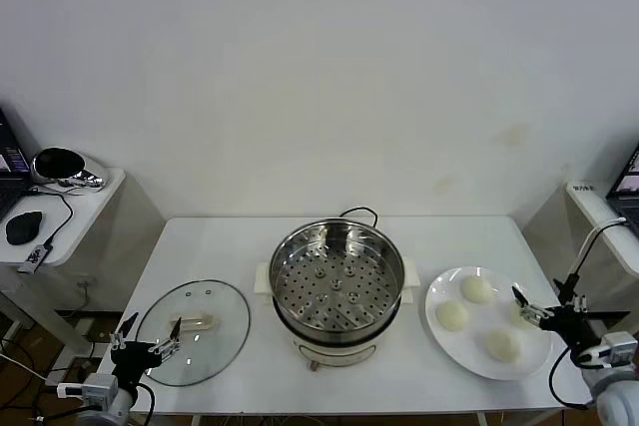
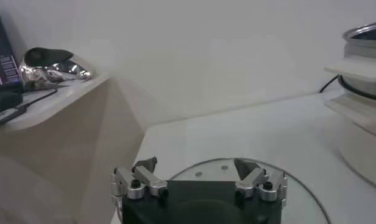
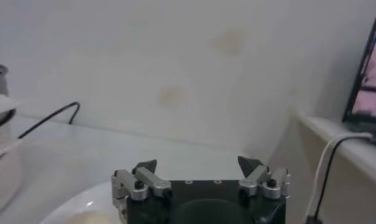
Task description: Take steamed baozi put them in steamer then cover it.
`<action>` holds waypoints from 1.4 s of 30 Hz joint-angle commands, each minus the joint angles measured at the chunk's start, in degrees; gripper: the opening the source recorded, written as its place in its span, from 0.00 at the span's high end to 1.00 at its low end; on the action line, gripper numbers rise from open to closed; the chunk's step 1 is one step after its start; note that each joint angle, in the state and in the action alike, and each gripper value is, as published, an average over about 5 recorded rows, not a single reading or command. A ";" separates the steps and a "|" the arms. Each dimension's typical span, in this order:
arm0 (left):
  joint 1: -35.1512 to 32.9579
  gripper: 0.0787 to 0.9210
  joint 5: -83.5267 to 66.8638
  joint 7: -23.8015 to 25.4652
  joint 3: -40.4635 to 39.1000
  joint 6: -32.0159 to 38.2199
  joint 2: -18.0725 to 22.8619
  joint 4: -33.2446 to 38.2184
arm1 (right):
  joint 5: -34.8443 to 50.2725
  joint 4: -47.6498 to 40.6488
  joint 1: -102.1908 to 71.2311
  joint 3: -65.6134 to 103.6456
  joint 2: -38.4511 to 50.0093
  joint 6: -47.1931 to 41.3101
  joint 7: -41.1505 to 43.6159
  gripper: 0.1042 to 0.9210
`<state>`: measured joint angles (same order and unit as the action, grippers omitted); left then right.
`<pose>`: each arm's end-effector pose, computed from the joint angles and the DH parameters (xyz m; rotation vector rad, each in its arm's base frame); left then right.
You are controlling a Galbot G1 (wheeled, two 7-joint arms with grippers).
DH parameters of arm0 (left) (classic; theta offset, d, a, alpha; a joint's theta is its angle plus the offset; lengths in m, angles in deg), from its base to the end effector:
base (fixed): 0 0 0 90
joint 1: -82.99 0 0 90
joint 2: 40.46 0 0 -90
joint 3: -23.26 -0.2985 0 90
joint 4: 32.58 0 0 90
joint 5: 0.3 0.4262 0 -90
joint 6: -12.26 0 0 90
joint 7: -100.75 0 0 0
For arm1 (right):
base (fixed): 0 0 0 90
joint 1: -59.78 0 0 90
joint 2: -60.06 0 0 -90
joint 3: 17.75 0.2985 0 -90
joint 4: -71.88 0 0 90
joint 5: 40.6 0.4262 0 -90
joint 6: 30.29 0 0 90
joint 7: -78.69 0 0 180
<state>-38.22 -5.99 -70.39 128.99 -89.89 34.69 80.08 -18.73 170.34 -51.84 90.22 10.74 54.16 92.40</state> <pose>0.2707 0.1375 -0.2838 0.0085 -2.7928 -0.3036 0.3381 -0.2523 -0.2352 0.1375 -2.8737 0.5057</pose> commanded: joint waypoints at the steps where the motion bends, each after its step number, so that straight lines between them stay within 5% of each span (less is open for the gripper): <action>1: -0.60 0.12 1.76 0.15 -0.40 0.03 0.99 1.27 | -14.31 -2.23 8.84 -3.57 11.78 0.98 6.50 0.12; 7: -1.42 0.12 2.75 0.13 -0.30 0.10 1.45 2.74 | -32.33 -7.36 26.31 -15.01 20.72 0.46 25.18 0.12; 18: -1.94 0.12 3.63 0.76 0.95 0.15 2.46 5.43 | -43.16 -19.40 65.66 -48.99 21.88 -0.88 59.62 0.12; 26: -2.70 0.12 3.66 1.04 1.59 0.10 3.31 7.04 | -45.51 -24.65 78.43 -71.21 17.55 3.31 62.45 0.12; 42: -3.82 0.12 4.28 1.31 1.96 0.06 4.04 7.04 | -51.19 -35.14 68.47 -65.52 6.05 6.52 58.57 0.12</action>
<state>-41.82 -2.02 -69.24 131.07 -89.84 38.68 87.19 -67.08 141.15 15.69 27.70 21.38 59.55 149.47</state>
